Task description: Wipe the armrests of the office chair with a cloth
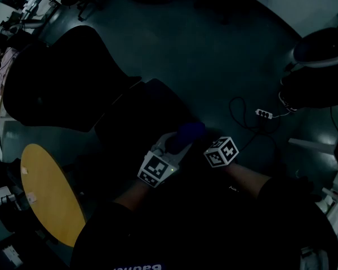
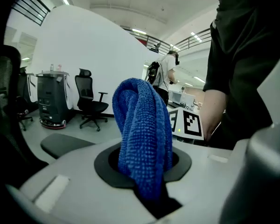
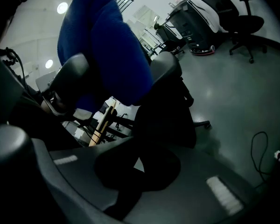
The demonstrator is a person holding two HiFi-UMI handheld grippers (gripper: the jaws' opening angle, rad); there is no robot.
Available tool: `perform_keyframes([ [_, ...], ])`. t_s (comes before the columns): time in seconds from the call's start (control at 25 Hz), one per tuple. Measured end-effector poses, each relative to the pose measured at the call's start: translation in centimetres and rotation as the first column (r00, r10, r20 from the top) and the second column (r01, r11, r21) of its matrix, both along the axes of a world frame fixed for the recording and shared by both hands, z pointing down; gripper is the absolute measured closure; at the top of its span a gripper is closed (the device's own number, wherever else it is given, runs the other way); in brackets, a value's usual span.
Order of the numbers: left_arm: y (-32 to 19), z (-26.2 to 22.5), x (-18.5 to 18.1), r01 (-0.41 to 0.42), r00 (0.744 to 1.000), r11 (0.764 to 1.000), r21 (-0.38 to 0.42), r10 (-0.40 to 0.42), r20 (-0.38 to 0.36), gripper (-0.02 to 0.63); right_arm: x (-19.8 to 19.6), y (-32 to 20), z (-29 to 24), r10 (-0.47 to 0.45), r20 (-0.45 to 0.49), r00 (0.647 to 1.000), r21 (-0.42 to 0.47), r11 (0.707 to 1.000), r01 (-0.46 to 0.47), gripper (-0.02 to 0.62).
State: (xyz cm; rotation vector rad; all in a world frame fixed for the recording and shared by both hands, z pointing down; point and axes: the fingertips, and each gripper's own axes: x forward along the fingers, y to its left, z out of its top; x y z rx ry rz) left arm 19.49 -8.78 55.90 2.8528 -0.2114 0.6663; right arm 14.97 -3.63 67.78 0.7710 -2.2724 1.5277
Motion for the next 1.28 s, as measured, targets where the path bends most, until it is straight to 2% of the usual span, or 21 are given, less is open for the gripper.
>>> perform_keyframes([
  [0.2, 2.2, -3.5, -7.5, 0.133, 0.987, 0.99, 0.048, -0.127, -0.099, 0.5, -4.2, 2.6, -1.2, -0.001, -0.031, 1.0, 0.042, 0.999, 0.002, 0.591],
  [0.36, 5.6, -6.1, -13.3, 0.195, 0.971, 0.978, 0.078, -0.181, -0.153, 0.5, -7.8, 5.6, -2.4, 0.015, -0.052, 0.999, 0.074, 0.997, -0.011, 0.592],
  [0.68, 13.5, -12.4, -23.4, 0.271, 0.941, 0.95, 0.153, -0.227, -0.252, 0.5, -13.6, 13.6, -5.2, 0.178, -0.034, 0.983, 0.078, 0.982, -0.175, 0.592],
  [0.76, 15.0, -13.2, -24.7, 0.283, 0.934, 0.946, 0.16, -0.233, -0.272, 0.5, -13.9, 15.5, -6.1, 0.173, -0.057, 0.983, 0.082, 0.982, -0.168, 0.591],
  [0.88, 17.1, -14.8, -25.9, 0.321, 0.904, 0.942, 0.098, -0.274, -0.328, 0.5, -14.2, 17.8, -7.7, 0.139, -0.09, 0.986, 0.097, 0.987, -0.131, 0.592],
  [1.08, 19.5, -15.7, -27.1, 0.362, 0.881, 0.929, 0.083, -0.311, -0.355, 0.5, -13.9, 19.1, -10.0, 0.091, -0.117, 0.989, 0.144, 0.987, -0.074, 0.591],
  [1.28, 20.7, -16.4, -26.9, 0.443, 0.846, 0.892, 0.089, -0.382, -0.373, 0.5, -13.8, 18.8, -12.1, -0.001, -0.097, 0.995, 0.223, 0.975, 0.023, 0.591],
])
